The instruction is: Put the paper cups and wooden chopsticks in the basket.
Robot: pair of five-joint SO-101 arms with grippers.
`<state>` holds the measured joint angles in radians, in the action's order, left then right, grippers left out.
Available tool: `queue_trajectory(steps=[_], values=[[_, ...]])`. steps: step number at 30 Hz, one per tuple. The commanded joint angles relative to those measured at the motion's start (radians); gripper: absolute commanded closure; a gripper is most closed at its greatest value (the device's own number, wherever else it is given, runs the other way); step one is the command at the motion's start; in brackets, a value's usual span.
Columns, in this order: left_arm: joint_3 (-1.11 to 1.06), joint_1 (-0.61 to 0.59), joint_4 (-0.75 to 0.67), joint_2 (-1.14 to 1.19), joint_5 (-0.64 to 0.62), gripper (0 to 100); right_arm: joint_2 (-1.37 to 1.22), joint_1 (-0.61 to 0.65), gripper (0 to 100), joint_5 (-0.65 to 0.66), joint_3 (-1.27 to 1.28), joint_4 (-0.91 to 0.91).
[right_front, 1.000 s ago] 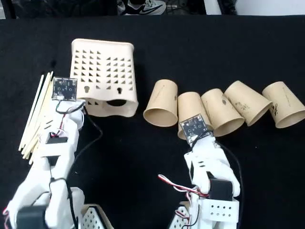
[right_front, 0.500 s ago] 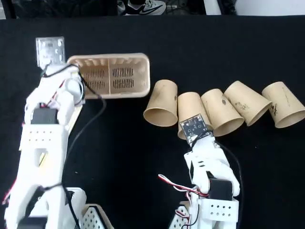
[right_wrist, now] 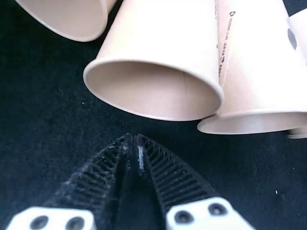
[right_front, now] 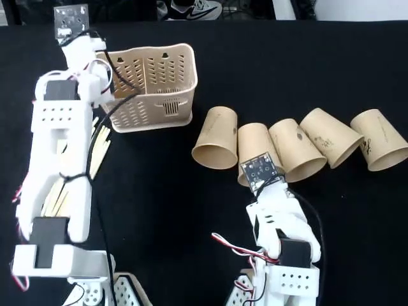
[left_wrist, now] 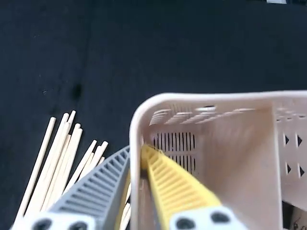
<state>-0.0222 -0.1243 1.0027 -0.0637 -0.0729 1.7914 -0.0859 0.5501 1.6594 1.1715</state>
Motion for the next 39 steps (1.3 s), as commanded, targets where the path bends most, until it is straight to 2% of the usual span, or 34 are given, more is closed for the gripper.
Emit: queue_trajectory(steps=[1,3,6,7,16,22,24,26,30,35,37,39], values=[[0.102,0.004,0.089,0.032,-0.025,97,0.004,-0.012,98.5,-0.011,-0.004,-0.014],[0.14,0.002,0.135,0.037,-0.014,90,0.004,-0.012,98.5,-0.011,-0.004,-0.012],[0.211,0.004,0.247,0.034,-0.092,72,0.004,-0.014,98.4,-0.011,-0.004,-0.012],[0.24,0.004,0.284,0.032,-0.112,69,0.004,-0.014,98.4,-0.011,-0.004,-0.012],[0.556,0.005,0.459,0.032,-0.126,69,0.004,-0.014,98.4,-0.011,-0.004,-0.009],[0.886,-0.004,0.769,0.031,-0.12,69,0.004,-0.011,98.5,-0.009,-0.068,0.055],[0.9,-0.041,0.763,0.015,-0.11,74,0.004,-0.015,98.4,0.044,-0.099,0.084],[0.848,-0.116,0.763,-0.043,-0.051,78,0.002,-0.015,98.4,0.173,-0.108,0.098],[0.526,-0.142,0.761,-0.218,0.124,84,0.001,-0.031,98.3,0.39,-0.196,0.222],[0.056,-0.142,0.712,-0.574,0.264,94,-0.007,-0.129,98.3,0.525,-0.449,0.354],[-0.12,-0.174,0.658,-0.736,0.284,92,-0.007,-0.149,98.3,0.589,-0.556,0.414],[-0.297,-0.266,0.58,-0.888,0.288,87,-0.008,-0.144,98.2,0.617,-0.65,0.468]])
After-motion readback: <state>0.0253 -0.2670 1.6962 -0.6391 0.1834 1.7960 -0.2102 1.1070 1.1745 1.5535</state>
